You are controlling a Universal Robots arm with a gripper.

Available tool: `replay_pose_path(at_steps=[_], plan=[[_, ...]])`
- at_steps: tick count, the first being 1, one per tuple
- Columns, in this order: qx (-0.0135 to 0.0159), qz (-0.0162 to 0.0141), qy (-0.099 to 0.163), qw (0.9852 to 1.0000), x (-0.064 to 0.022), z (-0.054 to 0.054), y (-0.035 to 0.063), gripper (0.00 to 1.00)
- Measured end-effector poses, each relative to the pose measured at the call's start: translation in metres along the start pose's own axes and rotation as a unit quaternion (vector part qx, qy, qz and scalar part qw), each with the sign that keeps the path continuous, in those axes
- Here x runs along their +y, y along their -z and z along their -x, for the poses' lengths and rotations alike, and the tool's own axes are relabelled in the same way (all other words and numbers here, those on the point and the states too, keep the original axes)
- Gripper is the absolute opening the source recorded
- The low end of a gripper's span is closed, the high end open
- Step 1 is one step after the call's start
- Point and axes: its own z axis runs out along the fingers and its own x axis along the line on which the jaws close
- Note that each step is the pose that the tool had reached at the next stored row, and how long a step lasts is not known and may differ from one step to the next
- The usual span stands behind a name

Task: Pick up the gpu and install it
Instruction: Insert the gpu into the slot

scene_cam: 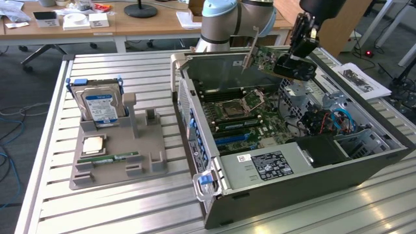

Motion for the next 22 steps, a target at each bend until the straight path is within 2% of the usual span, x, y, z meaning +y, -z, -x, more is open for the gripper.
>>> replay_pose_path(at_steps=[6,11,16,22], plan=[[0.0031,0.001,0.043,0.9991,0.0,0.0,-0.0004,0.27],[0.0058,0.0017,0.08,0.9968,-0.0001,0.0,-0.0009,0.27],[0.0084,0.0025,0.116,0.9932,-0.0001,0.0,-0.0016,0.27],[0.0114,0.0034,0.158,0.9874,-0.0002,-0.0001,-0.0029,0.27]])
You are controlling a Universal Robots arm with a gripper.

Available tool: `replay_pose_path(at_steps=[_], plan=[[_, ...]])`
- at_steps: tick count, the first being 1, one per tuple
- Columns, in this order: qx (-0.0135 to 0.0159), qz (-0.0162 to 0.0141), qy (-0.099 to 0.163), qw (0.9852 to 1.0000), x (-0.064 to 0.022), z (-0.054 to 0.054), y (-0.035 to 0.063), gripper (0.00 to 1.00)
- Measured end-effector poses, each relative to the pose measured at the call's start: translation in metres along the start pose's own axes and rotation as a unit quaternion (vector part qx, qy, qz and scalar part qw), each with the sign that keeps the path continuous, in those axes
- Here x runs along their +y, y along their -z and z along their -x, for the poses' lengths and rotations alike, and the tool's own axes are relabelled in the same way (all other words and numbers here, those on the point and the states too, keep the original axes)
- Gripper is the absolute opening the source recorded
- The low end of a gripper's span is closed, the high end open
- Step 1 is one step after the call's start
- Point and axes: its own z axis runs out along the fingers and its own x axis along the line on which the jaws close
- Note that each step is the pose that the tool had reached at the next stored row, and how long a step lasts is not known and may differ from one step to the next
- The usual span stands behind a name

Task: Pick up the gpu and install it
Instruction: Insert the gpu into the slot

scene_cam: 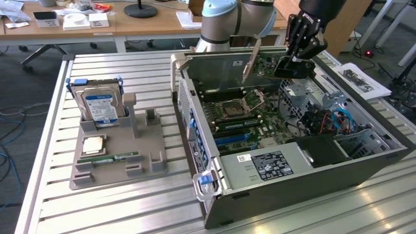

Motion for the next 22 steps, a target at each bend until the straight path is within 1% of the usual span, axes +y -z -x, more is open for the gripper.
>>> replay_pose_path(at_steps=[5,11,12,13,17,22], plan=[[0.0024,0.0007,0.031,0.9995,-0.0001,0.0,-0.001,0.27],[0.0025,0.0004,0.035,0.9994,-0.0001,0.0,-0.0012,0.27],[0.0023,-0.001,0.036,0.9993,0.0,0.0,-0.0015,0.27],[0.0022,-0.0034,0.037,0.9993,0.0002,-0.0001,-0.0019,0.27],[0.0012,-0.0164,0.044,0.9989,0.0009,-0.0003,-0.0035,0.27],[0.0003,-0.0285,0.051,0.9983,0.0026,-0.0006,-0.0051,0.27]])
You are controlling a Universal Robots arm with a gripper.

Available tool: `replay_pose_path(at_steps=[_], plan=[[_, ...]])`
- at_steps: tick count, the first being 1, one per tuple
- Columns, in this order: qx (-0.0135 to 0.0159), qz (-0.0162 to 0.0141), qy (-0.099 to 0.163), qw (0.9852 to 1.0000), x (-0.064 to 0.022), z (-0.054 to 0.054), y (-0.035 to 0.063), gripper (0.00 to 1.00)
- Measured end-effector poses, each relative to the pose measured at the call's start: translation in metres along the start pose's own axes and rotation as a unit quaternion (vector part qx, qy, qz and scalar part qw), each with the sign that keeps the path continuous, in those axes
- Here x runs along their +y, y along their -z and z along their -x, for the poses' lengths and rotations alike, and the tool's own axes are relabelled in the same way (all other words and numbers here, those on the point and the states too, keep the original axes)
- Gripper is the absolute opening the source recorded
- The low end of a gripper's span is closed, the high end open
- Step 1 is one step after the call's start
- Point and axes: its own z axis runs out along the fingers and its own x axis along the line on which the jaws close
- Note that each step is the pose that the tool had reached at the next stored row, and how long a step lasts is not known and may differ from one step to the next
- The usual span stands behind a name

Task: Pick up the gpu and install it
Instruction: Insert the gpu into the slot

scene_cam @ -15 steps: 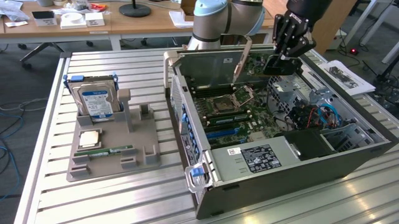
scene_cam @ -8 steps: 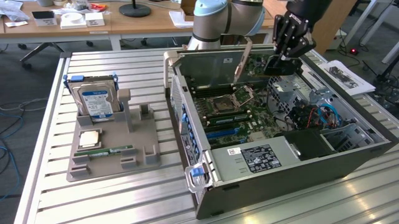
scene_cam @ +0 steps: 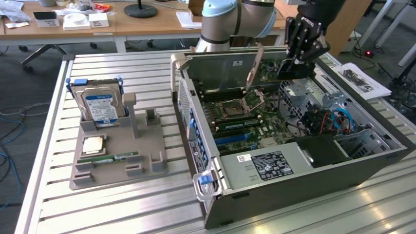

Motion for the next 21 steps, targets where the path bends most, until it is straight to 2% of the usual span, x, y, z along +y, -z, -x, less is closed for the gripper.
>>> replay_pose_path(at_steps=[3,5,10,21], plan=[[-0.0002,-0.0061,0.003,1.0,0.0018,0.0,-0.0007,0.27],[-0.0004,-0.0074,0.004,1.0,0.0032,0.0,-0.001,0.27],[-0.0003,-0.0077,0.004,1.0,0.0082,0.0,-0.0014,0.27],[-0.0004,-0.009,0.004,1.0,0.0315,-0.002,-0.0019,0.27]])
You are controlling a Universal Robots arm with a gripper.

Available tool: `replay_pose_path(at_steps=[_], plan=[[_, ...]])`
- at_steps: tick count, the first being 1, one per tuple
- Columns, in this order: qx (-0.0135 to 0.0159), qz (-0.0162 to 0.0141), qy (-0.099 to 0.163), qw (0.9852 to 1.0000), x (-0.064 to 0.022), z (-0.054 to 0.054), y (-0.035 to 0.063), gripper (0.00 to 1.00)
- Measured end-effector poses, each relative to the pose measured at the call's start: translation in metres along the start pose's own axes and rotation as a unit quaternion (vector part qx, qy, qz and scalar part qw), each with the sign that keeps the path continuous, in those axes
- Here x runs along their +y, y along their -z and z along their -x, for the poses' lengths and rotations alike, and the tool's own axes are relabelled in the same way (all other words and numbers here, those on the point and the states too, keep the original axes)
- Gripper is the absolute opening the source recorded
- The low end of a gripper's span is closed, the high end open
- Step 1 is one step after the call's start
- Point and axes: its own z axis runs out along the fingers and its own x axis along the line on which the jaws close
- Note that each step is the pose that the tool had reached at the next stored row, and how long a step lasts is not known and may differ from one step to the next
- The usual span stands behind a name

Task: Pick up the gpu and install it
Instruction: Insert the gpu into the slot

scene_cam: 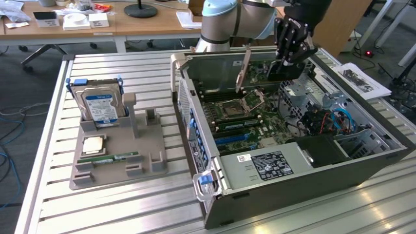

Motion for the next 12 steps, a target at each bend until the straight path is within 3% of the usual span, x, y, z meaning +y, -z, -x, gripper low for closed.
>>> replay_pose_path(at_steps=[12], plan=[[-0.0001,-0.0015,0.0,1.0,0.0208,-0.001,0.0001,0.27]])
